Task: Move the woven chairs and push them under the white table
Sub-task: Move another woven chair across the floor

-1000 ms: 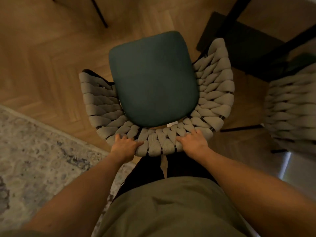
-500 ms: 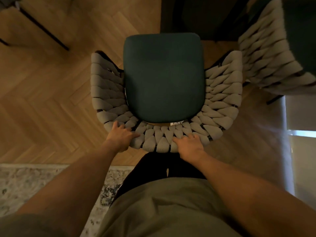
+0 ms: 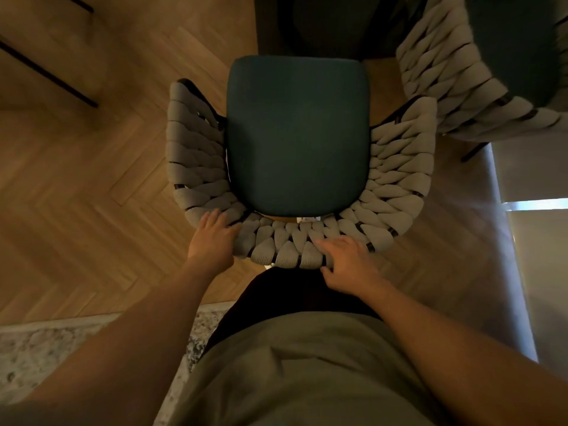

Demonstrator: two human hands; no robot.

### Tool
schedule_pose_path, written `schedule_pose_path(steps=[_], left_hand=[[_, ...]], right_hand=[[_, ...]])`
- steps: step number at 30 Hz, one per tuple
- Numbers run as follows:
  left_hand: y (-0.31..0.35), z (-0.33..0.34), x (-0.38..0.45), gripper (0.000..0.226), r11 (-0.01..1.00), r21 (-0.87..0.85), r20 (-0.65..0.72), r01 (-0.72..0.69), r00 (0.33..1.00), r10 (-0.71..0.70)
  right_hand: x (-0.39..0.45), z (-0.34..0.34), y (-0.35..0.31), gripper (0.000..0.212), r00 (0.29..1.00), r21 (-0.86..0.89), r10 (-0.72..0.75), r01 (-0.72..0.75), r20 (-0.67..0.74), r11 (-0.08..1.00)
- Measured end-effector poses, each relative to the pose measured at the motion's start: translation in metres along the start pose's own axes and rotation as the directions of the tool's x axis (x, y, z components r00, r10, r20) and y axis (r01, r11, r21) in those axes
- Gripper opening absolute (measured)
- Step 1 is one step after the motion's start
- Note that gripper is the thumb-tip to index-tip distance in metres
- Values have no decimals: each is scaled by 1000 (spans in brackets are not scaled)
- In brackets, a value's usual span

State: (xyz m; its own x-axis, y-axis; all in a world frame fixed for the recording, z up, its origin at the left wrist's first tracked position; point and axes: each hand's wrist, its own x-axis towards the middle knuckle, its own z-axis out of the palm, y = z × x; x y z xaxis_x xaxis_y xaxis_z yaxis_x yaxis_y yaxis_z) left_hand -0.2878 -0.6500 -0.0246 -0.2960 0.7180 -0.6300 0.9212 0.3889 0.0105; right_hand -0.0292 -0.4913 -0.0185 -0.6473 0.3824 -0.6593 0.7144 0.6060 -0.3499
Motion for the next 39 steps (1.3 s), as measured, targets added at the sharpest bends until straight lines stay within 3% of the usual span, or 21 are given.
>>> schedule_pose_path(steps=[2,3,4,5,6,7,8,9,10,13,19,24,32,39], left_hand=[[7,6,-13,73,929,-332,-216,161,946,-241],[13,6,-19,72,829,-509,-261,231,876,-405],[18,6,-24,72,672,-681,-211,291,801,-560],[25,6,-26,73,457,-822,-68,341,737,-672],[30,7,-27,74,200,-907,132,372,699,-703],[36,8,-27,74,-76,-931,318,358,687,-653],[40,9,-26,71,-319,-889,455,328,701,-549],[44,9,-25,66,-466,-830,521,307,726,-450],[47,10,-23,62,-535,-794,538,289,744,-396],[50,9,-14,53,-626,-755,536,195,733,-418],[45,-1,2,43,-663,-737,537,132,709,-456],[36,-27,33,39,-685,-719,552,115,693,-464],[9,-75,94,53,-710,-700,541,77,706,-457],[0,-114,145,50,-718,-692,542,67,705,-457]], right_hand=[[-12,-4,7,63,958,146,108,-71,-264,987],[-17,-6,10,63,888,279,251,-147,-385,949],[-23,-11,11,67,786,453,451,-248,-424,857],[-23,-11,17,74,665,634,654,-340,-360,695],[-22,-12,22,81,567,772,794,-397,-218,496],[-18,-12,27,84,517,860,855,-412,-52,301],[-14,-11,32,81,521,912,849,-384,83,146],[-8,-9,37,70,557,940,814,-339,167,39],[-4,-4,42,56,599,953,775,-302,202,-15],[4,5,48,50,619,950,765,-312,178,31],[16,-17,41,52,631,954,765,-289,129,78],[55,-41,51,72,637,950,766,-285,85,131],[120,-119,48,75,664,965,732,-260,152,35],[161,-169,57,72,659,963,732,-270,174,15]])
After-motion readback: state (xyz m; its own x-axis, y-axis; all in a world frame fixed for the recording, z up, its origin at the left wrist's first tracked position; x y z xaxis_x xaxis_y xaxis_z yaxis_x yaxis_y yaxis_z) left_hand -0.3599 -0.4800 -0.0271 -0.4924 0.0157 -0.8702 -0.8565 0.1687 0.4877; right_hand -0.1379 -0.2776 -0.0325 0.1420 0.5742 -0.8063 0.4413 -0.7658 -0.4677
